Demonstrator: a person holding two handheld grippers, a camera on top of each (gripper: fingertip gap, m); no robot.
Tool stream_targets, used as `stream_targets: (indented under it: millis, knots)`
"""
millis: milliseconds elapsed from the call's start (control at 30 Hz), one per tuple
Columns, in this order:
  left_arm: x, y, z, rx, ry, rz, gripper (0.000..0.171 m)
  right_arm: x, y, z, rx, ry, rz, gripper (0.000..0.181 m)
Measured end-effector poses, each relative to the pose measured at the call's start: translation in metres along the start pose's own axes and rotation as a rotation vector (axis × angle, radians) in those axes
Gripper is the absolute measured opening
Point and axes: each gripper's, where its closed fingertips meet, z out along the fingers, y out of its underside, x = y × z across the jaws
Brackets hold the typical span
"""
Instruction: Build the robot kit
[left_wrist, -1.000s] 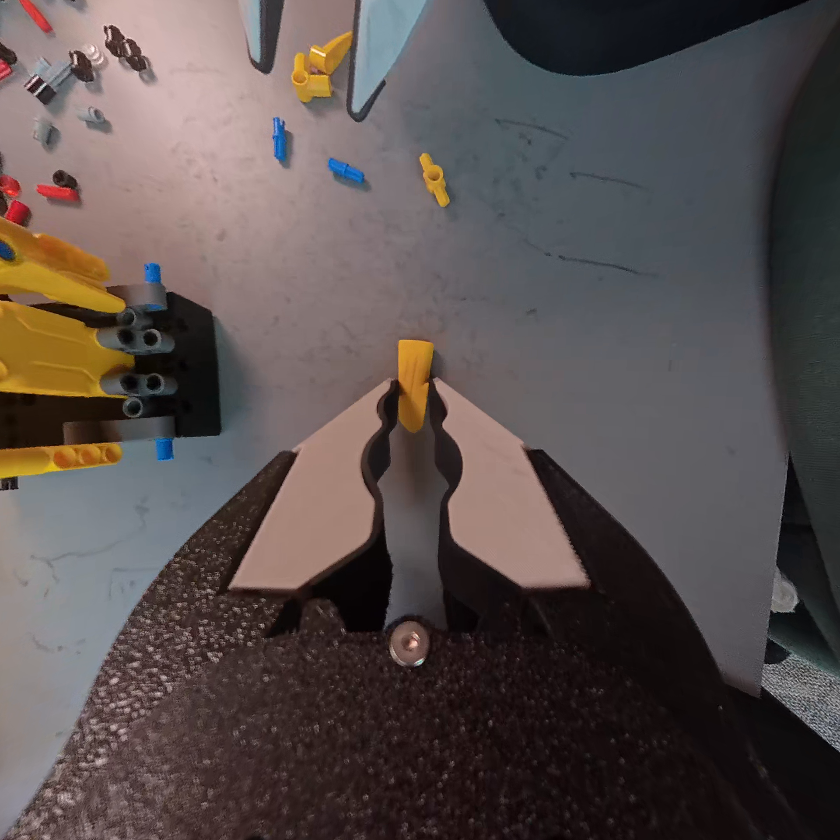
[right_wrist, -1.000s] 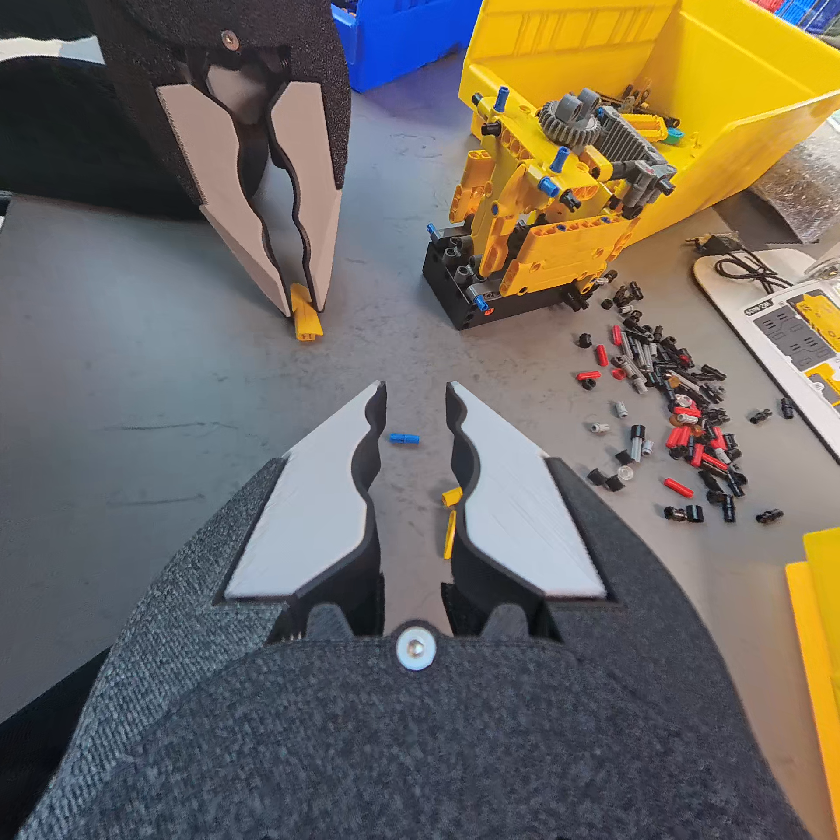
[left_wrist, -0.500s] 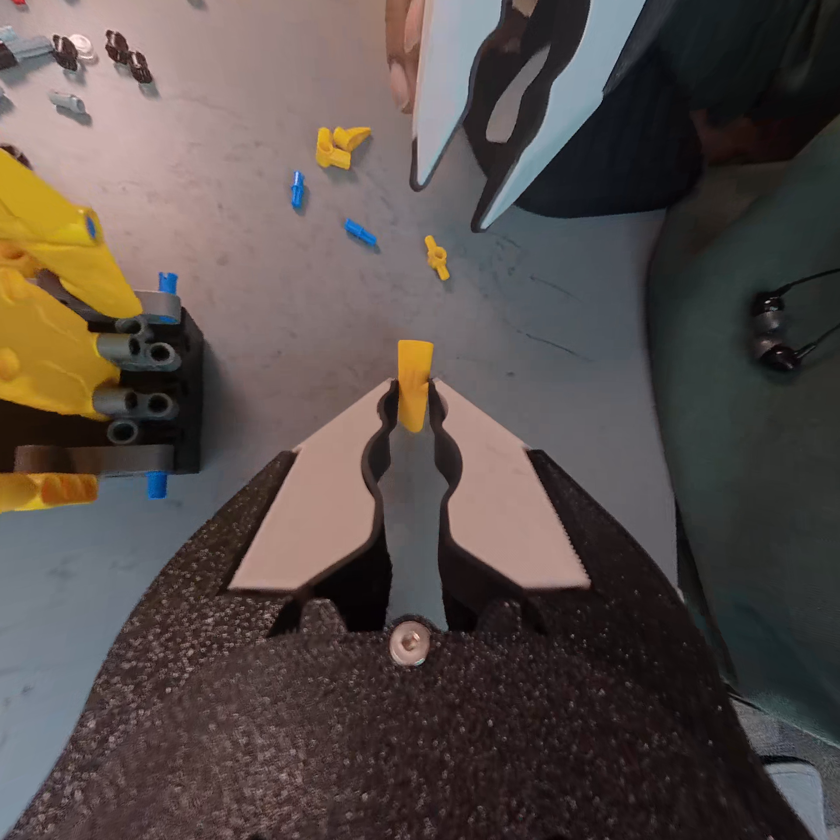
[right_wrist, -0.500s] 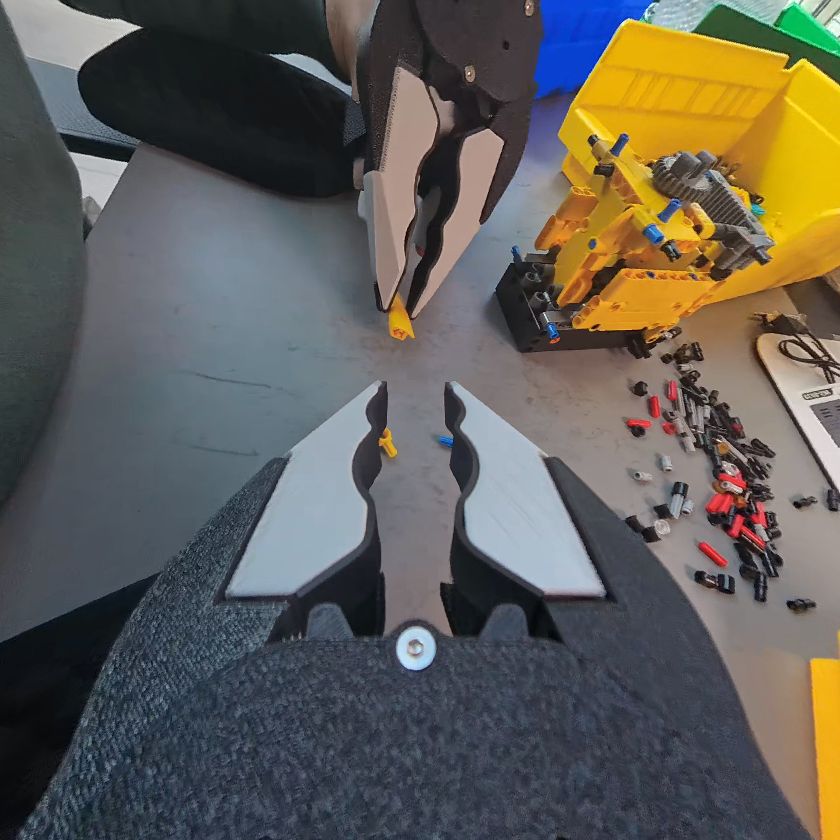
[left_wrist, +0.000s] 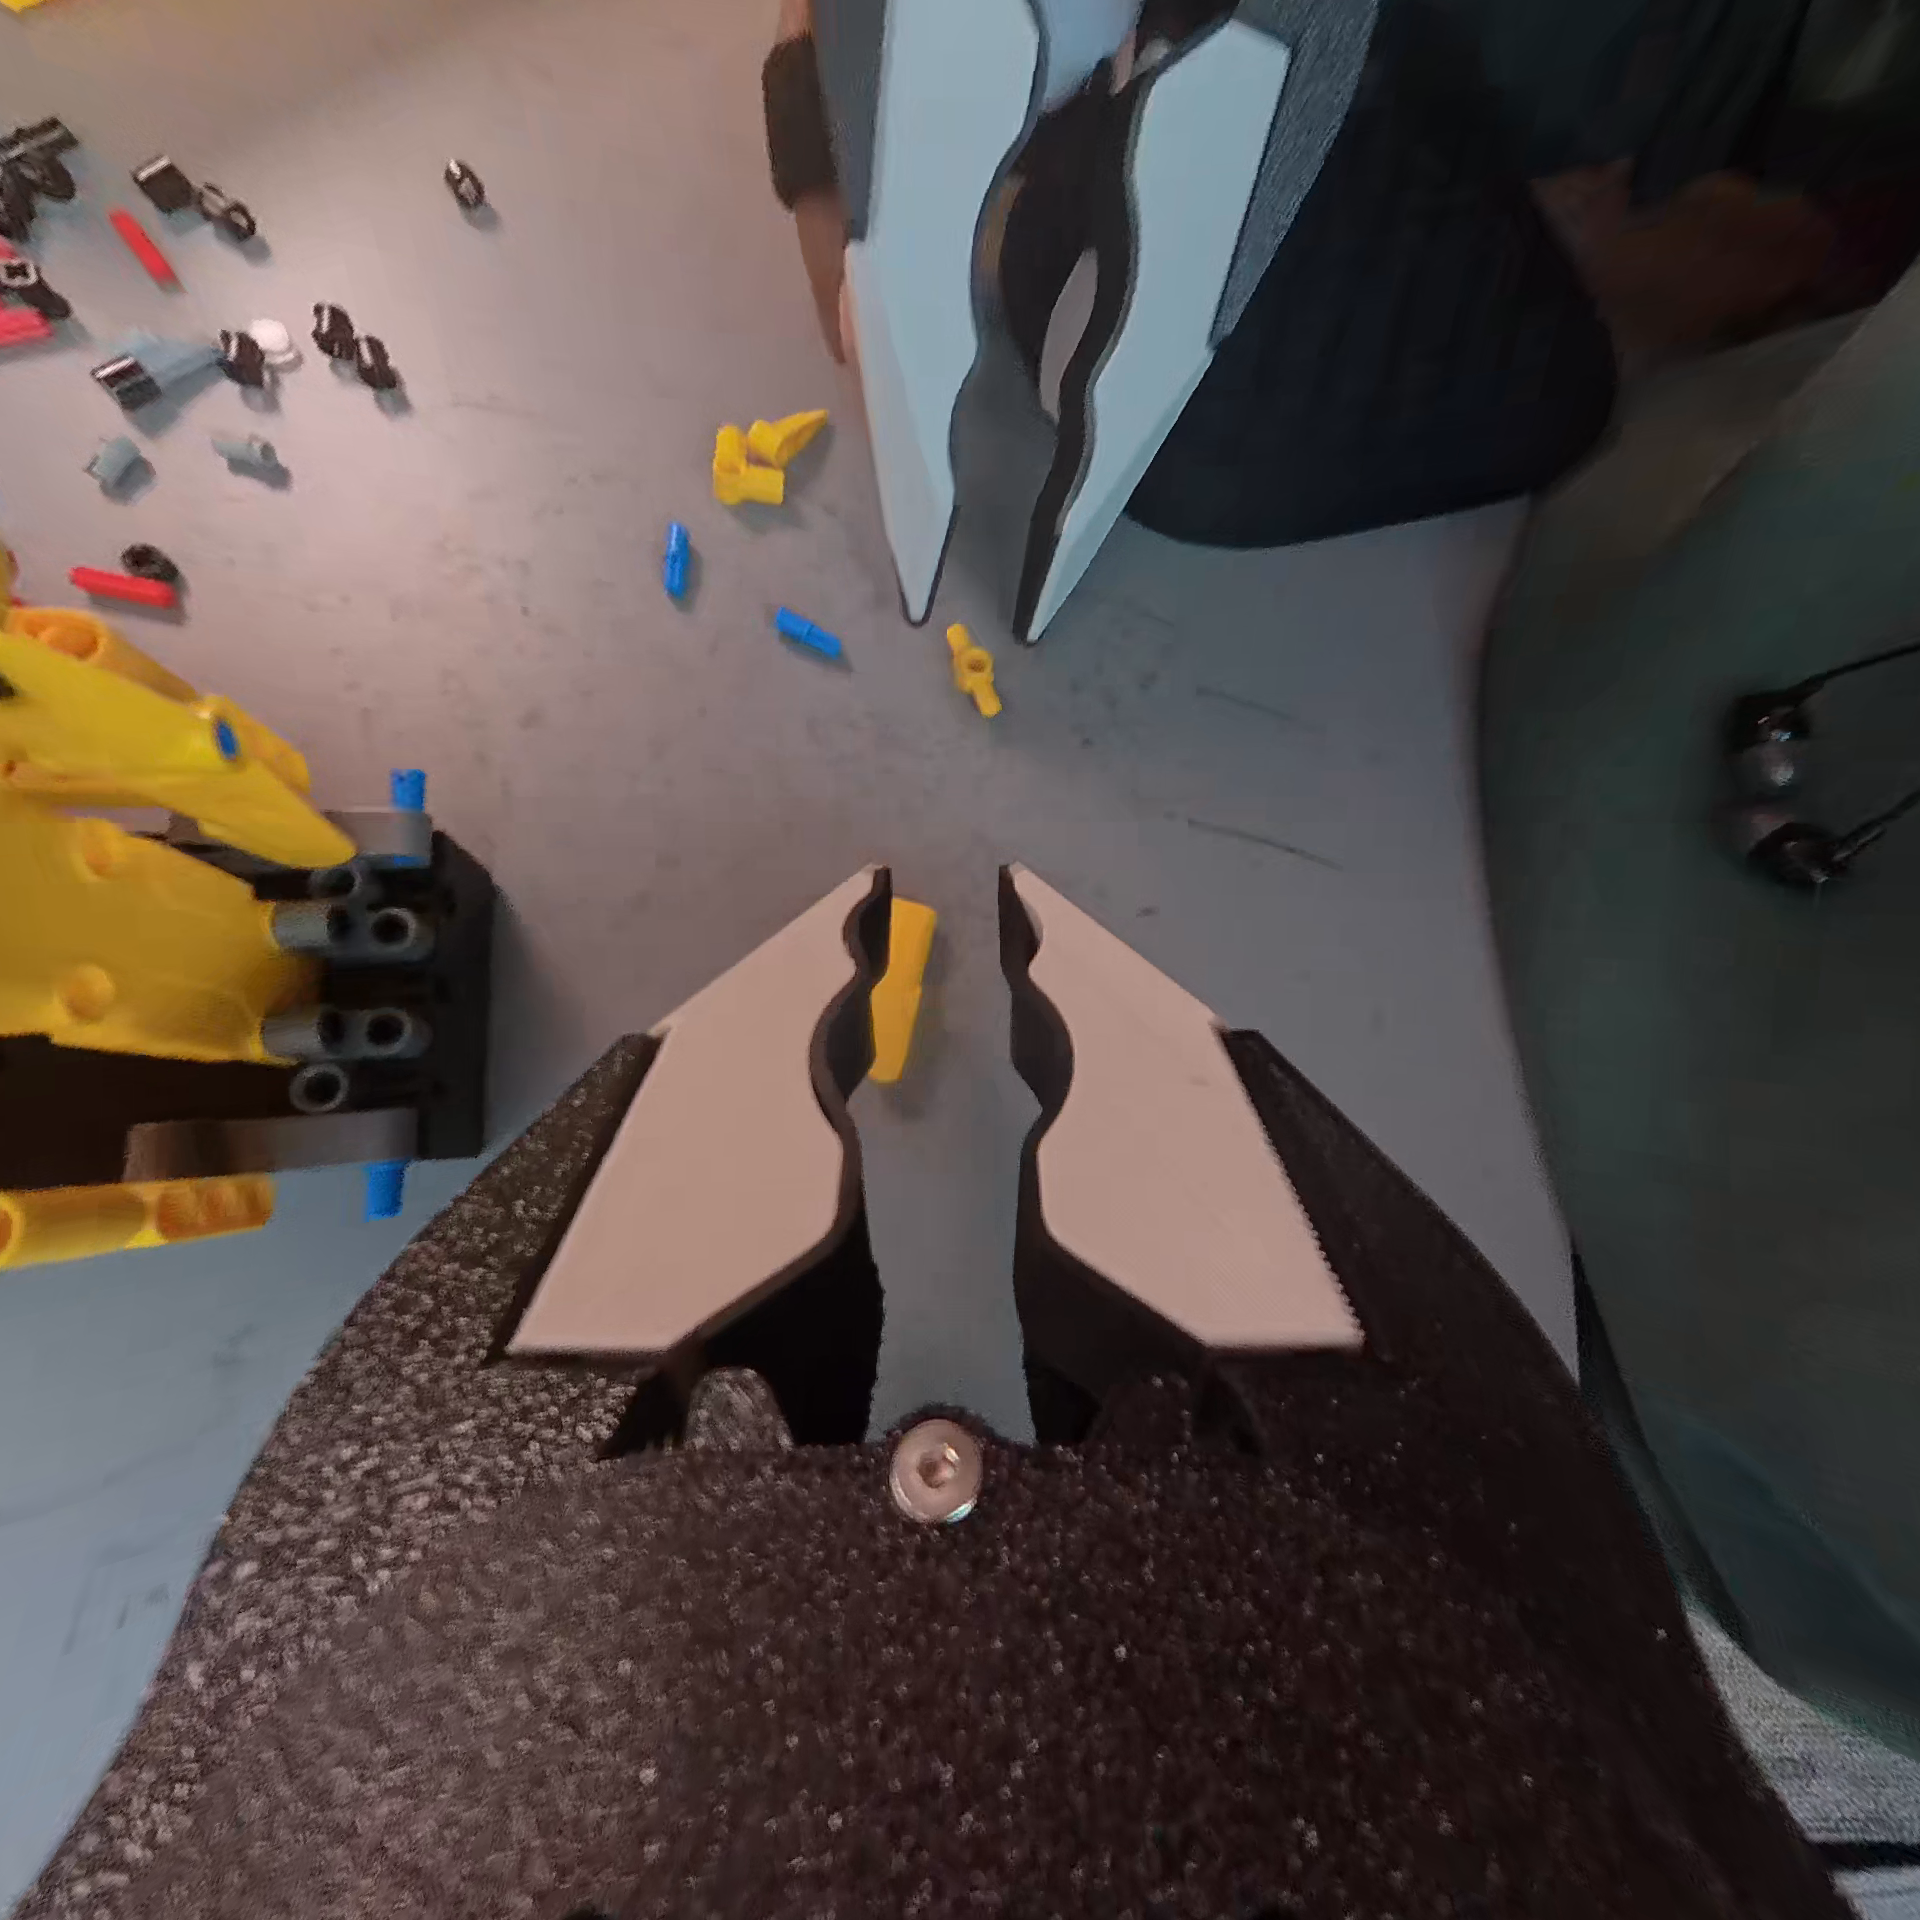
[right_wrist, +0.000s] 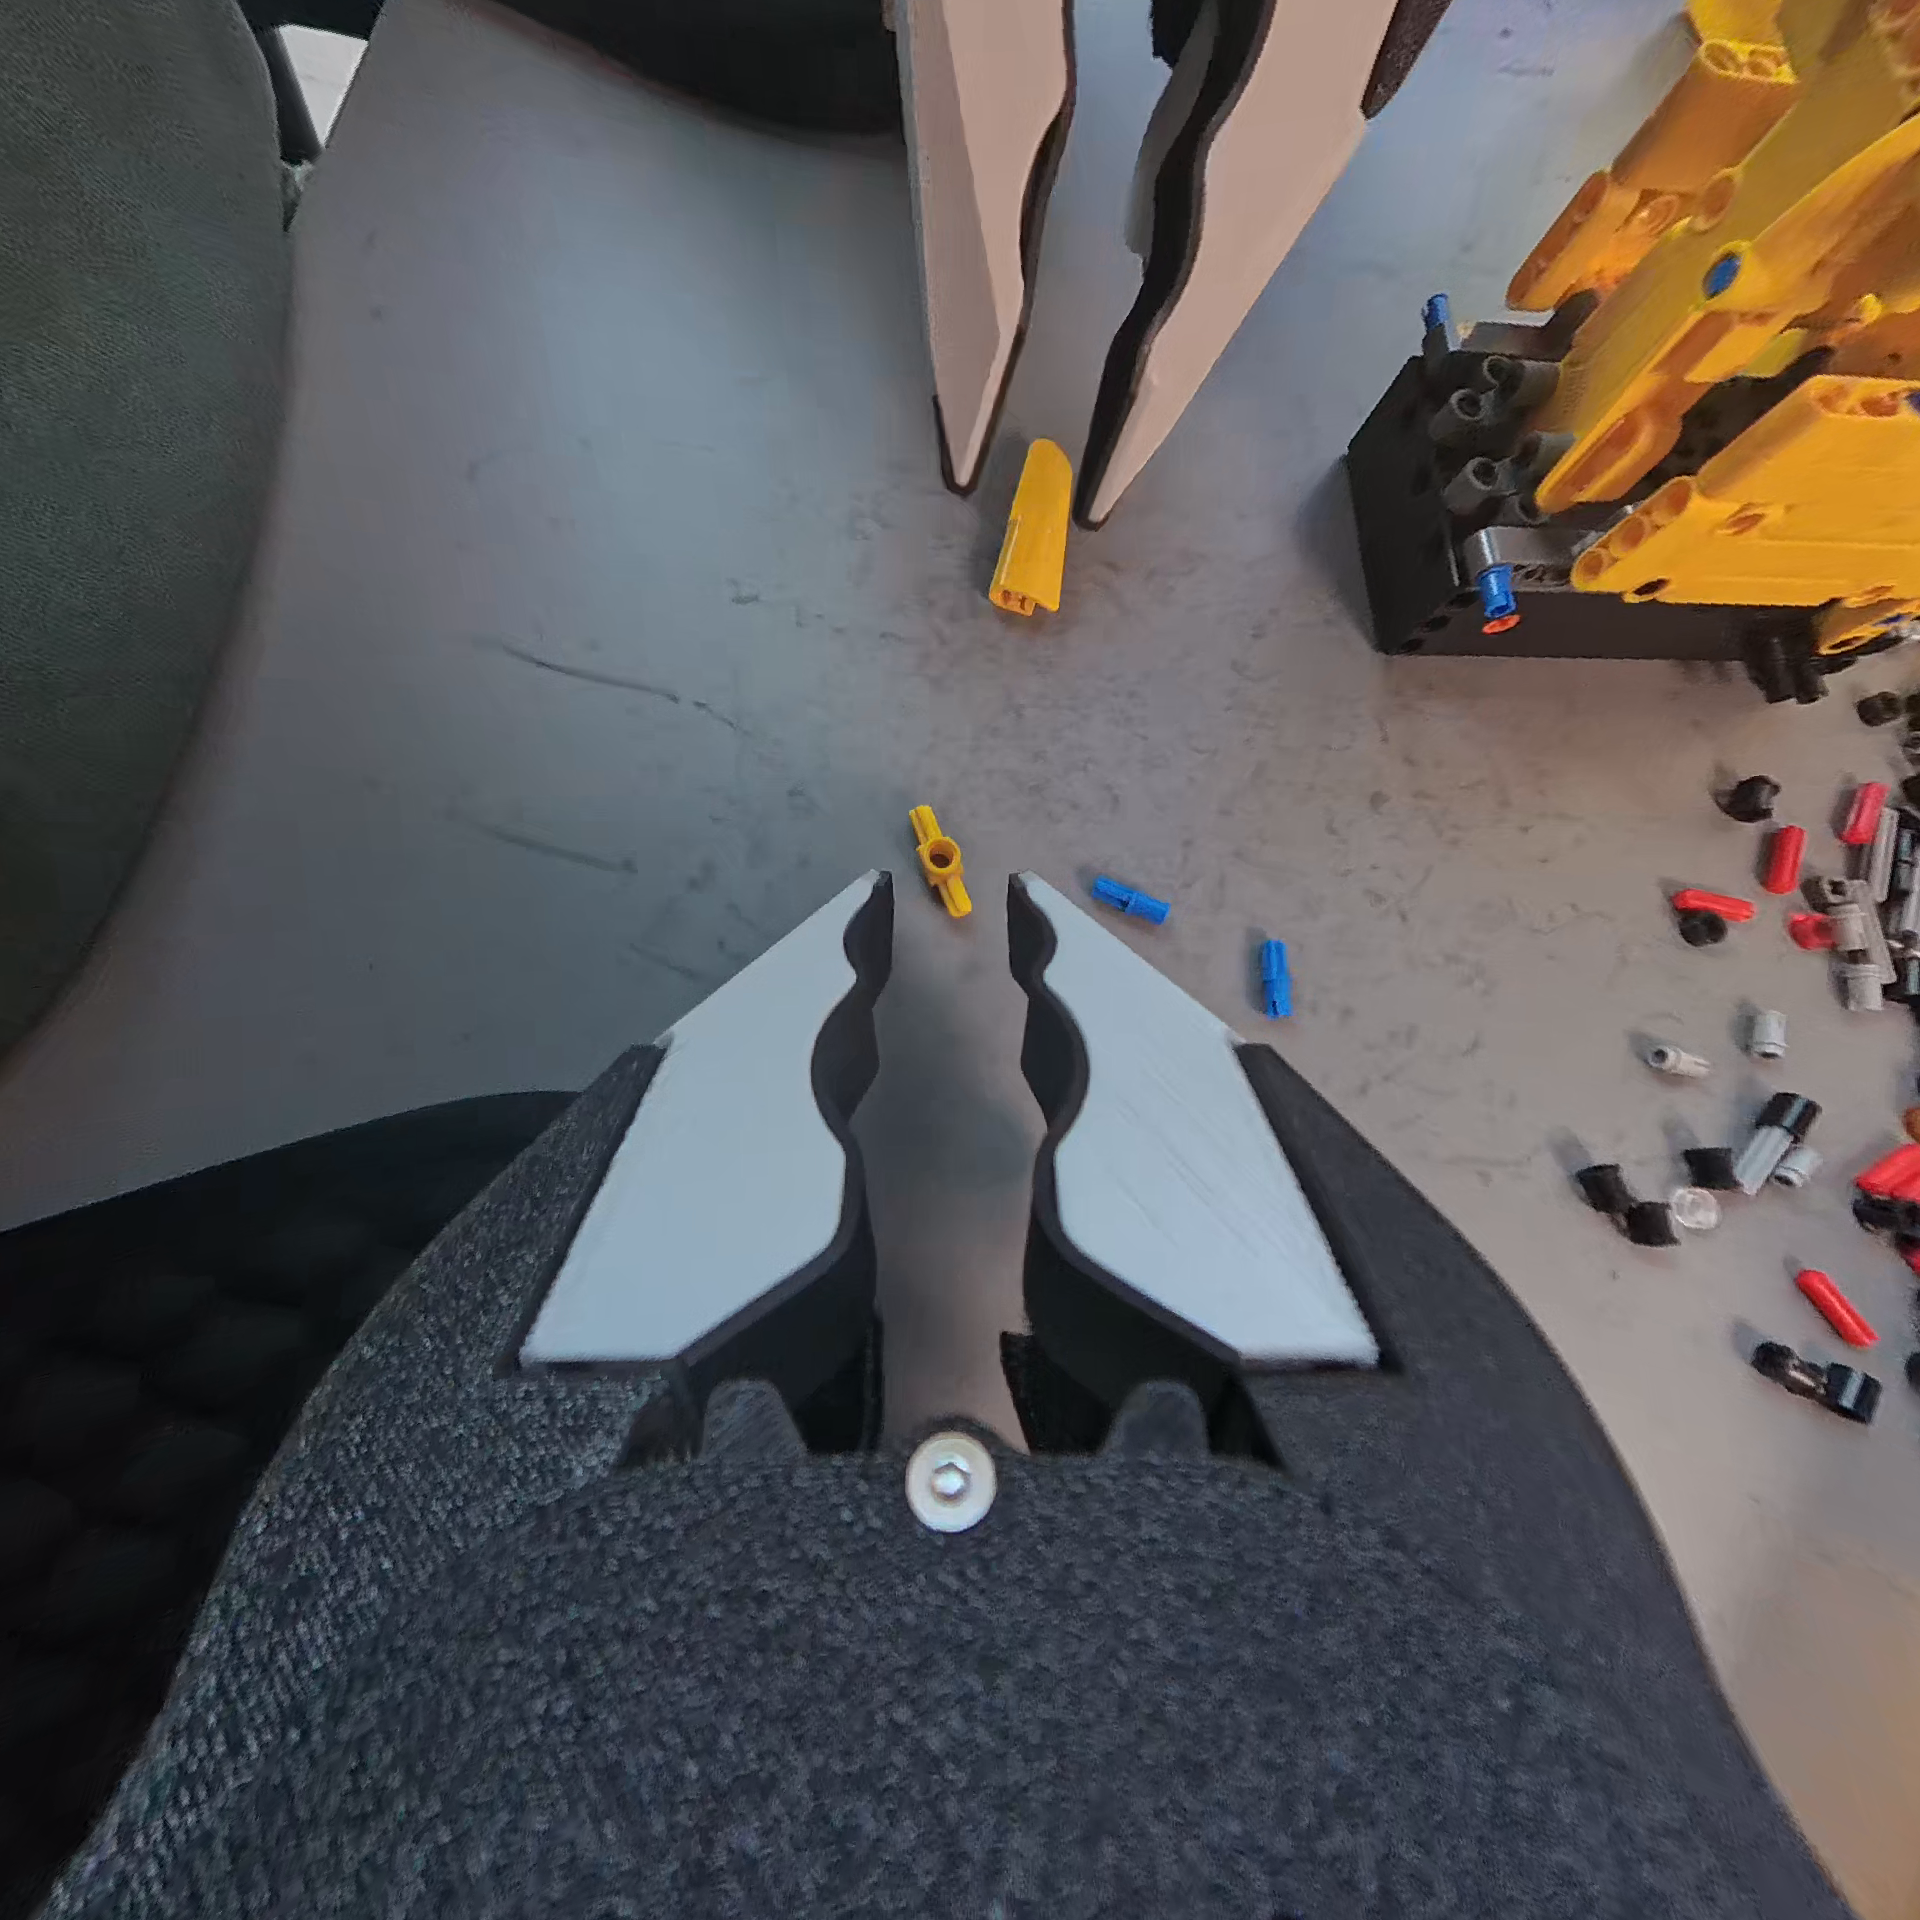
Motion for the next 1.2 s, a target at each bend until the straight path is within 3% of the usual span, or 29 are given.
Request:
stream_targets:
  millis: [200, 267, 333, 467, 733, 833, 1033, 1200]
  knots:
    - [0.015, -0.010, 0.018, 0.053, 0.064, -0.044, 0.021, -0.005, -0.006, 0.012, -0.019, -0.042, -0.034, 0.006]
    - [0.013, -0.012, 0.019, 0.065, 0.077, -0.094, 0.024, 0.000, -0.021, 0.008, 0.067, 0.021, -0.071, 0.006]
    - [0.014, -0.024, 0.012, 0.149, 0.125, -0.160, 0.025, 0.004, -0.040, -0.002, 0.171, 0.108, -0.127, 0.006]
    - [0.014, -0.047, -0.005, 0.323, 0.255, -0.321, 0.020, 0.017, -0.063, -0.019, 0.246, 0.327, -0.283, 0.006]
    - [0.011, -0.055, -0.014, 0.405, 0.292, -0.370, 0.007, 0.021, -0.074, -0.023, 0.200, 0.487, -0.452, 0.006]
    - [0.011, -0.056, -0.015, 0.409, 0.227, -0.254, 0.003, 0.021, -0.077, -0.026, 0.236, 0.480, -0.424, 0.006]
    - [0.009, -0.059, -0.015, 0.359, -0.086, 0.180, 0.004, 0.018, -0.082, -0.039, 0.515, 0.106, 0.109, 0.020]
    - [0.012, -0.065, -0.019, 0.376, -0.221, 0.336, 0.004, 0.016, -0.082, -0.036, 0.550, 0.019, 0.202, 0.019]
